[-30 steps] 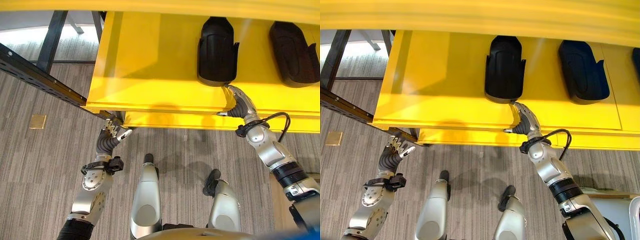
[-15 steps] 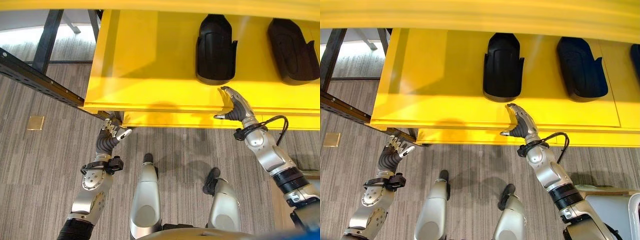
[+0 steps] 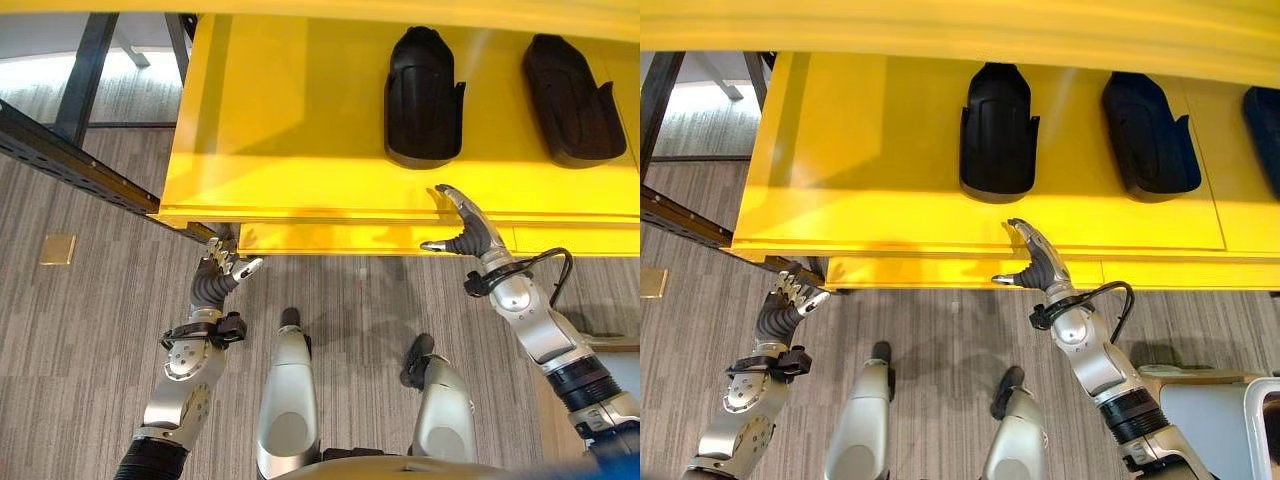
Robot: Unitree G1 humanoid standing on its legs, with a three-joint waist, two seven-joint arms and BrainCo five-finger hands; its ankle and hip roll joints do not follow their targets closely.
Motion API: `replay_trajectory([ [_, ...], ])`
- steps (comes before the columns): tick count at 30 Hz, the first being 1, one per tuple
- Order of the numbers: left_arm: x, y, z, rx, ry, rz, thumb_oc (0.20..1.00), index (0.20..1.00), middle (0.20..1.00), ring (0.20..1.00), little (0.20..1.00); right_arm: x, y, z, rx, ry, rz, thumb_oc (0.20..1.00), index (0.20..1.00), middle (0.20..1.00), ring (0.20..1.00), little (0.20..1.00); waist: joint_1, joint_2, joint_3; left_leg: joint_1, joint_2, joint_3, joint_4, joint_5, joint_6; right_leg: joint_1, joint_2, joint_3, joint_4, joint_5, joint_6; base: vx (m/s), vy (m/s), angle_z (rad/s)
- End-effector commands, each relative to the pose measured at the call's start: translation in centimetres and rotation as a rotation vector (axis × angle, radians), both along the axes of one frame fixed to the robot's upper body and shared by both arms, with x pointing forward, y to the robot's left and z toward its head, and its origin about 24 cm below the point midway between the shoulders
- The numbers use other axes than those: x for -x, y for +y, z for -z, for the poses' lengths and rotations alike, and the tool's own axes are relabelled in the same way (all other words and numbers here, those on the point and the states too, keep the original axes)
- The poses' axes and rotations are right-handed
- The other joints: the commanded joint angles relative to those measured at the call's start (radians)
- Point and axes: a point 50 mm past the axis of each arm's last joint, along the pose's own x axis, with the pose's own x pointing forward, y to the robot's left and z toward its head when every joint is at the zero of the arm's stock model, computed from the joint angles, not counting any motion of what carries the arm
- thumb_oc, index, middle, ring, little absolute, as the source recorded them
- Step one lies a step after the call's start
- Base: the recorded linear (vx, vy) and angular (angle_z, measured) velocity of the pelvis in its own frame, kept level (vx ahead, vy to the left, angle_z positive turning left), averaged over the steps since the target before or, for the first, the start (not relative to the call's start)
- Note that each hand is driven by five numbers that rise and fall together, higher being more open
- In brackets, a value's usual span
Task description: Move parts from the plastic box to the shelf.
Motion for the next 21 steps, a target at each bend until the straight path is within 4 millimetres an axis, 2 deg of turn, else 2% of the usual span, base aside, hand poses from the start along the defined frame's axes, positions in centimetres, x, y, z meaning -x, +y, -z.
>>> replay_trajectory([
  [1, 0.6, 0.7, -1.3, -0.058, -0.075, -0.028, 1.000, 1.000, 1.000, 1.000, 1.000, 0.0, 1.8, -2.6, -0.083, -0.119, -0.087, 1.000, 1.000, 1.000, 1.000, 1.000, 0.001, -0.008, -0.024, 0.008, -0.033, 0.024, -0.041, 0.027, 0.057, 0.083, 0.016, 0.009, 0.099, -0.079, -0.002, 0.00, 0.000, 0.00],
  [10, 0.5, 0.6, -1.3, -0.047, -0.078, -0.035, 1.000, 1.000, 1.000, 1.000, 1.000, -1.1, 4.1, -4.1, -0.142, -0.150, -0.149, 1.000, 1.000, 1.000, 1.000, 1.000, 0.027, -0.010, -0.017, -0.002, -0.044, 0.020, -0.035, 0.024, 0.065, 0.084, 0.009, 0.001, 0.101, -0.072, 0.002, 0.00, 0.000, 0.00],
  [21, 0.6, 0.7, -1.2, -0.049, -0.072, -0.045, 1.000, 1.000, 1.000, 1.000, 1.000, -1.7, 5.2, -4.4, -0.157, -0.139, -0.177, 1.000, 1.000, 1.000, 1.000, 1.000, 0.044, -0.009, -0.012, -0.012, -0.047, 0.014, -0.032, 0.024, 0.069, 0.084, 0.009, -0.008, 0.102, -0.069, 0.001, 0.01, 0.002, 0.03],
])
